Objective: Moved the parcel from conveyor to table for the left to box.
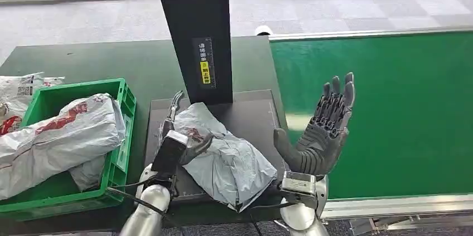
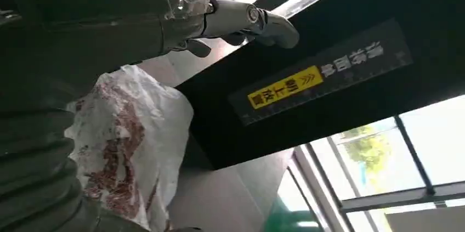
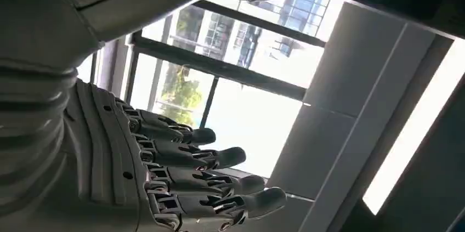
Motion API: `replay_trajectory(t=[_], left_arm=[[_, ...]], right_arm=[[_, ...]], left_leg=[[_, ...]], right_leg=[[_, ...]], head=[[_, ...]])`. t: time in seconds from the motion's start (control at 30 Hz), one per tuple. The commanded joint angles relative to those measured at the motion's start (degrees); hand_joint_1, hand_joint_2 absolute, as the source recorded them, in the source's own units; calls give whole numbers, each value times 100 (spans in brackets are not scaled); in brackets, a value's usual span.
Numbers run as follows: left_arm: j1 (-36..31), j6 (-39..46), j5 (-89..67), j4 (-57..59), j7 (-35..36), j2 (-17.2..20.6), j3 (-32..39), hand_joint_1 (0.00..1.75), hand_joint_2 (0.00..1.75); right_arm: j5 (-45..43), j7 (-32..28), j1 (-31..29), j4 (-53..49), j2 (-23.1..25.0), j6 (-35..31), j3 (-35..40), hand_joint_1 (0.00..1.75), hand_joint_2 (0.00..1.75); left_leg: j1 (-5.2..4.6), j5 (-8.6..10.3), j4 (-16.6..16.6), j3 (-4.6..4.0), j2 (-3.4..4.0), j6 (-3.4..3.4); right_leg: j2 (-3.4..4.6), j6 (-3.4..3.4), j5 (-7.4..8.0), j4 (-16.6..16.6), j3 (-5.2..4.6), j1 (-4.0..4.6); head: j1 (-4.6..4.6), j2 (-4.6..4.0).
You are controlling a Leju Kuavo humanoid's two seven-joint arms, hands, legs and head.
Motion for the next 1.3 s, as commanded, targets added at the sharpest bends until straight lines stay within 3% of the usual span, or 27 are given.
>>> replay_trajectory(t=[0.03, 0.17, 0.43, 0.7, 0.73, 0.77, 1.17, 1.3], left_arm=[[-220, -137, -630, 1268, 749, 294, -473, 0, 175], [-551, 425, -1075, 2246, 933, 235, -249, 0, 175], [-551, 425, -1075, 2246, 933, 235, -249, 0, 175], [-1032, 637, -1578, 3559, 1199, 253, -126, 0, 175], [-1044, 703, -1659, 3622, 1244, 253, -139, 5, 175], [-1078, 675, -1775, 3740, 1254, 255, -146, 175, 175], [-1003, 653, -2137, 3625, 1417, 308, 86, 175, 175], [-967, 1217, -2621, 3657, 1680, 467, 83, 175, 175]], right_arm=[[-57, 2, -108, 363, 177, 13, -80, 0, 175], [-57, 2, -115, 399, 177, 13, -46, 0, 175], [-57, 2, -115, 399, 177, 13, -46, 0, 175], [-85, 2, -227, 568, 177, 13, -26, 0, 175], [-85, 2, -227, 572, 177, 13, -25, 0, 175], [-92, 2, -227, 574, 177, 13, -25, 0, 175], [-139, 2, -267, 730, 177, 13, -21, 0, 175], [-116, 2, -200, 642, 177, 13, -45, 0, 175]], left_leg=[[2, 3, -12, 10, 3, -1], [1, 5, -12, 12, -4, -1], [3, 5, -14, 7, 4, -2], [2, 3, -9, 6, -1, -1], [3, 6, -13, 8, 3, -2], [1, 4, -10, 8, 0, -1], [2, 0, -23, -9, 11, 8], [3, -8, -23, 8, 11, 8]], right_leg=[[0, -6, 4, -11, 9, 3], [-7, -5, 3, -10, 11, 2], [0, -7, 7, -14, 6, 6], [-2, -5, 4, -7, 8, 3], [1, -7, 9, -13, 9, 5], [-1, -5, 5, -8, 10, 2], [4, -8, 3, -17, 44, 3], [6, -7, -5, -16, 61, 4]], head=[[2, 0], [2, 0], [2, 0], [2, 0], [0, 0], [2, 0], [2, 0], [2, 0]])
